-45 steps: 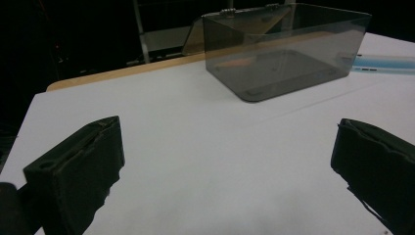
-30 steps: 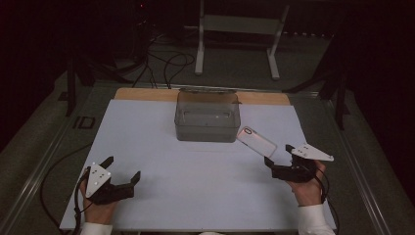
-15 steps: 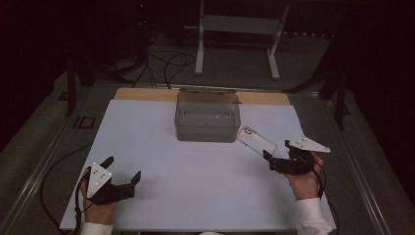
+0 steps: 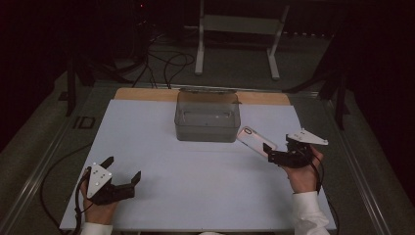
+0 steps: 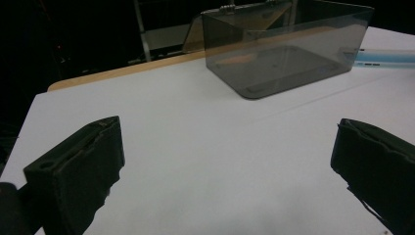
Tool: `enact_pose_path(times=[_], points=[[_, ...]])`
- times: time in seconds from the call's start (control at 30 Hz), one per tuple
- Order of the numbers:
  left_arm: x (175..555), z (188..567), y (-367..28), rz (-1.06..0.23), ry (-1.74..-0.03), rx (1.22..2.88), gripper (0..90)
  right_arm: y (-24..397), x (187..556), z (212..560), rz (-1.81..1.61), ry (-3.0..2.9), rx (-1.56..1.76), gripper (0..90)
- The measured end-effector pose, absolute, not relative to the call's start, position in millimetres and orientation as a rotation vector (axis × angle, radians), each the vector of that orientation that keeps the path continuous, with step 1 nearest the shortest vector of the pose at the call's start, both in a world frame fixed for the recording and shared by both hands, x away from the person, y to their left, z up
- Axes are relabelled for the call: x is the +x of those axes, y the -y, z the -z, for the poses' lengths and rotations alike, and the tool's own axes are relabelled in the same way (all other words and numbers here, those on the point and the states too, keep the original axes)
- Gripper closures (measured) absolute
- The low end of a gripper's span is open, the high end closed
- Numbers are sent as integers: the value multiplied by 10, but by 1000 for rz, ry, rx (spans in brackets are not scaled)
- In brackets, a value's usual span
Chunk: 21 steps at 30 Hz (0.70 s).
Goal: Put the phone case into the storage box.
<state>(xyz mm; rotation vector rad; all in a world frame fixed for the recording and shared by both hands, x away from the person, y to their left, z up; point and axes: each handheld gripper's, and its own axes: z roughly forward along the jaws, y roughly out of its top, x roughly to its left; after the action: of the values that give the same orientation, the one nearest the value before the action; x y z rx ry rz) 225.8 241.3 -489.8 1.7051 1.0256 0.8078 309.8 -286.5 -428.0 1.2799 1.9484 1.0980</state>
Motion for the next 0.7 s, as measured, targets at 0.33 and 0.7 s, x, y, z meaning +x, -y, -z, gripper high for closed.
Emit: enact_pose_path(times=[0.33, 0.7], points=[[2260, 4900, -2411, -808, -1024, 1708, 4, 2832, 3189, 4180, -1078, -1935, 1292, 90], [2262, 4902, -2410, -806, -1025, 1710, 4, 2883, 3366, 4125, -1043, -1911, 1319, 89]])
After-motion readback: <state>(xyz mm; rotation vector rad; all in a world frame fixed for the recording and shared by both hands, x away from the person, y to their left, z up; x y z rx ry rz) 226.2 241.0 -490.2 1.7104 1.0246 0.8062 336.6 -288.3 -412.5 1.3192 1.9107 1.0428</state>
